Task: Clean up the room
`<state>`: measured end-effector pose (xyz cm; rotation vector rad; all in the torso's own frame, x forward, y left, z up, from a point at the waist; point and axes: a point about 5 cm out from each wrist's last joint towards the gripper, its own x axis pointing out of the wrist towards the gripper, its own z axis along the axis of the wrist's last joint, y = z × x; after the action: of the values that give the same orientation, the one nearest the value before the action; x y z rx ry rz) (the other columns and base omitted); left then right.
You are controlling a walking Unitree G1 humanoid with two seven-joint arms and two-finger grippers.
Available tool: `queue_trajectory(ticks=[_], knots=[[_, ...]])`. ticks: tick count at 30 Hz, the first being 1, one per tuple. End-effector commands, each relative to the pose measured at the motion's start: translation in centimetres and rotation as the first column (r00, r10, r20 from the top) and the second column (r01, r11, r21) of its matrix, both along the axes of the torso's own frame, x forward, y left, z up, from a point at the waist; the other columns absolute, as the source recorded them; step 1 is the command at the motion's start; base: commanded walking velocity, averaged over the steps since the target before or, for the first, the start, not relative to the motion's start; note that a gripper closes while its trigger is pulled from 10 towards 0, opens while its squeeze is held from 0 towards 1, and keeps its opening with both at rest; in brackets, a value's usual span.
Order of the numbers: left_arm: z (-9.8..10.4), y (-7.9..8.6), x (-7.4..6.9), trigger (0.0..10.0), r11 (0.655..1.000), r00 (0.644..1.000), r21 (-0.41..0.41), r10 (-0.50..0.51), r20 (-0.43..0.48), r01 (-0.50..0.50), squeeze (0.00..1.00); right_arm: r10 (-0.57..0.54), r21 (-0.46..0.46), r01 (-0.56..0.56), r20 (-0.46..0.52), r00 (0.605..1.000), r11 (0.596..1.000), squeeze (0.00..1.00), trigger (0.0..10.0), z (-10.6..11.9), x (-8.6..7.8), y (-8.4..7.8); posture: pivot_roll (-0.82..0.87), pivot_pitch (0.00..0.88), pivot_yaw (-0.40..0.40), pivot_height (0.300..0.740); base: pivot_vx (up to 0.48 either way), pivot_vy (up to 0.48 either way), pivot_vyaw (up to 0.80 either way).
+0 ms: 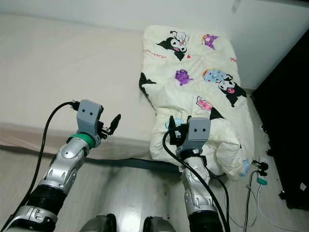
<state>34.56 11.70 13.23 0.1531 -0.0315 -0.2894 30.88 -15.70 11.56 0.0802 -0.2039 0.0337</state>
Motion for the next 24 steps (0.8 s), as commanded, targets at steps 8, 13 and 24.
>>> queue_trajectory(ticks=[8, 13, 24], knots=[[-1.0, -0.04, -0.38, 10.0, 1.0, 0.999, 0.015, -0.009, -0.041, 0.01, 0.0, -0.006, 0.012, 0.007, -0.04, 0.999, 1.0, 0.0, 10.0, -0.92, -0.21, -0.09, -0.02, 0.116, 0.041, 0.615, 0.0, 0.0, 0.0], [-1.02, -0.09, -0.41, 10.0, 1.0, 0.999, 0.014, -0.009, -0.041, 0.01, 0.0, -0.006, 0.011, 0.006, -0.04, 0.999, 1.0, 0.0, 10.0, -0.91, -0.14, -0.2, -0.02, 0.112, 0.039, 0.595, 0.0, 0.0, 0.0], [-0.77, 0.11, -0.48, 10.0, 1.0, 0.999, 0.019, -0.001, -0.032, 0.001, 0.0, -0.012, 0.03, 0.013, -0.044, 0.999, 0.999, 0.0, 10.0, -0.94, -0.1, -0.37, -0.01, 0.13, 0.042, 0.55, 0.0, 0.0, 0.0]])
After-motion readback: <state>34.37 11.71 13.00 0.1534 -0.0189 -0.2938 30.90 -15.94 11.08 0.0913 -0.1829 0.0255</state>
